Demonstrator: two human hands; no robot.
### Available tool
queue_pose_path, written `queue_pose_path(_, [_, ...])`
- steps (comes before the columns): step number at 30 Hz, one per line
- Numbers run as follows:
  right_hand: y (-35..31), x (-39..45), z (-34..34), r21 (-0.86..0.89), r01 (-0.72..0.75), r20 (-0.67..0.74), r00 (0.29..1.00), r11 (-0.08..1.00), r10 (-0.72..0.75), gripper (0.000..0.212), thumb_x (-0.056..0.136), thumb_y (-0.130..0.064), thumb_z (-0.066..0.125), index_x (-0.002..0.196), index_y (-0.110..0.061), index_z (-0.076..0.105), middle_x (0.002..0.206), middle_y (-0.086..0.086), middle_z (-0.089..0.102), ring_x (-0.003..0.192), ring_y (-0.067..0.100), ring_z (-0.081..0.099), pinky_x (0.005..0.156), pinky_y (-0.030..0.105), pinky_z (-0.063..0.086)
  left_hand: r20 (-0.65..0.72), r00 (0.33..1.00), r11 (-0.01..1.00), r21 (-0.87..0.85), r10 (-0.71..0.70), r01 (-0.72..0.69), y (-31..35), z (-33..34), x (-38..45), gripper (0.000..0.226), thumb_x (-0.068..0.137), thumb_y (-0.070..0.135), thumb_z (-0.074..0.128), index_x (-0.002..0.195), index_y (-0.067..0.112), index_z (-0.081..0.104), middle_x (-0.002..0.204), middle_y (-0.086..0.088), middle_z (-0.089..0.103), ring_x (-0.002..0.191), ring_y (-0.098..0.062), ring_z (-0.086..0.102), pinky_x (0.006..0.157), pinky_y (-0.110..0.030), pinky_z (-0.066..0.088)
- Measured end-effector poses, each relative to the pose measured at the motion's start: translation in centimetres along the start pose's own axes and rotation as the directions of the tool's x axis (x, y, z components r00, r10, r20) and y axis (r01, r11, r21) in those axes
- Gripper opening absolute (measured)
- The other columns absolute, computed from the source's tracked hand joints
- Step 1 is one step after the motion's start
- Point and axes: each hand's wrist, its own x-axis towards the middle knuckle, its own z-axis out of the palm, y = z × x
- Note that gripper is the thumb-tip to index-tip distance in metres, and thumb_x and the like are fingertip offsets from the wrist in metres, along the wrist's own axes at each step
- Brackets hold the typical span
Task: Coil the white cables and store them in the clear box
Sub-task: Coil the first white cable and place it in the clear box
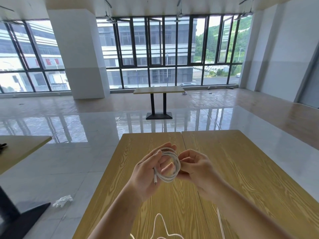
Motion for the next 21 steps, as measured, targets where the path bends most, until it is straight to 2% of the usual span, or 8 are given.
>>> queue_pose_path(4, [0.2,-0.5,0.5,0.302,-0.105,0.085,0.993,0.948,0.082,0.023,0.073,0.0,0.075,0.094,0.002,0.067,0.084,0.019,0.075,0.073,0.027,0.075,0.064,0.033,0.063,0.018,1.0,1.0,0.026,0.008,-0.008,0.1,-0.2,0.0,0.037,0.103,0.012,0.037,0.13,0.004,0.06,0.129,-0.013,0.067,0.118,-0.023,0.065,0.094,-0.036,0.053])
queue_pose_path(6, [0.4,-0.7,0.6,0.354,-0.139,0.141,0.986,0.925,0.095,0.029,0.066,-0.002,0.076,0.094,0.002,0.068,0.09,0.024,0.074,0.075,0.031,0.075,0.065,0.035,0.064,0.027,1.0,0.999,0.043,0.006,-0.007,0.1,-0.4,0.0,0.037,0.101,0.013,0.039,0.13,0.005,0.06,0.129,-0.013,0.067,0.116,-0.022,0.066,0.089,-0.033,0.056])
queue_pose_path(9, [0.8,-0.8,0.7,0.402,-0.174,0.183,0.977,0.899,0.108,0.035,0.066,-0.002,0.077,0.099,0.003,0.067,0.095,0.028,0.074,0.077,0.033,0.076,0.062,0.036,0.064,0.04,0.999,0.997,0.071,-0.003,0.0,0.0,-0.8,0.1,0.039,0.094,0.017,0.046,0.128,0.004,0.061,0.128,-0.016,0.068,0.114,-0.025,0.067,0.089,-0.034,0.057])
queue_pose_path(12, [1.3,-0.8,0.7,0.426,-0.181,0.197,0.975,0.886,0.105,0.041,0.067,-0.004,0.078,0.107,0.001,0.066,0.098,0.029,0.073,0.077,0.033,0.076,0.067,0.039,0.064,0.051,0.999,0.996,0.091,0.006,-0.011,-0.1,-1.1,0.2,0.04,0.092,0.017,0.048,0.126,0.001,0.061,0.125,-0.019,0.068,0.11,-0.027,0.068,0.087,-0.035,0.057])
queue_pose_path(15, [1.8,-0.6,0.6,0.428,-0.177,0.194,0.976,0.886,0.101,0.039,0.076,-0.005,0.073,0.114,-0.003,0.065,0.097,0.025,0.074,0.077,0.031,0.074,0.066,0.037,0.061,0.021,0.999,0.992,0.115,0.046,-0.048,-0.2,-1.4,0.6,0.034,0.099,0.013,0.043,0.124,0.0,0.061,0.121,-0.021,0.069,0.106,-0.027,0.07,0.086,-0.035,0.057])
queue_pose_path(18, [1.9,-0.7,0.6,0.367,-0.154,0.151,0.983,0.917,0.105,0.027,0.093,-0.004,0.055,0.119,-0.006,0.061,0.097,0.021,0.074,0.082,0.03,0.07,0.068,0.038,0.054,-0.045,0.994,0.983,0.163,0.096,-0.087,-0.4,-1.8,0.8,0.031,0.104,0.009,0.037,0.12,0.0,0.062,0.118,-0.02,0.071,0.103,-0.026,0.071,0.087,-0.034,0.057])
queue_pose_path(19, [1.9,-0.7,0.6,0.292,-0.123,0.103,0.99,0.948,0.097,0.023,0.097,-0.008,0.053,0.118,-0.009,0.061,0.096,0.018,0.075,0.084,0.029,0.07,0.069,0.039,0.053,-0.066,0.992,0.978,0.187,0.112,-0.098,-0.5,-1.8,0.9,0.03,0.105,0.008,0.037,0.117,0.001,0.063,0.116,-0.02,0.072,0.1,-0.025,0.071,0.084,-0.032,0.059])
queue_pose_path(21, [2.0,-0.9,0.8,0.028,-0.048,-0.03,0.998,0.998,0.049,0.015,0.099,-0.023,0.057,0.111,-0.016,0.063,0.094,0.009,0.076,0.082,0.022,0.07,0.07,0.036,0.055,-0.097,0.986,0.967,0.231,0.137,-0.111,-0.7,-1.9,0.9,0.03,0.105,0.007,0.036,0.113,0.001,0.064,0.11,-0.016,0.074,0.096,-0.023,0.073,0.077,-0.029,0.06])
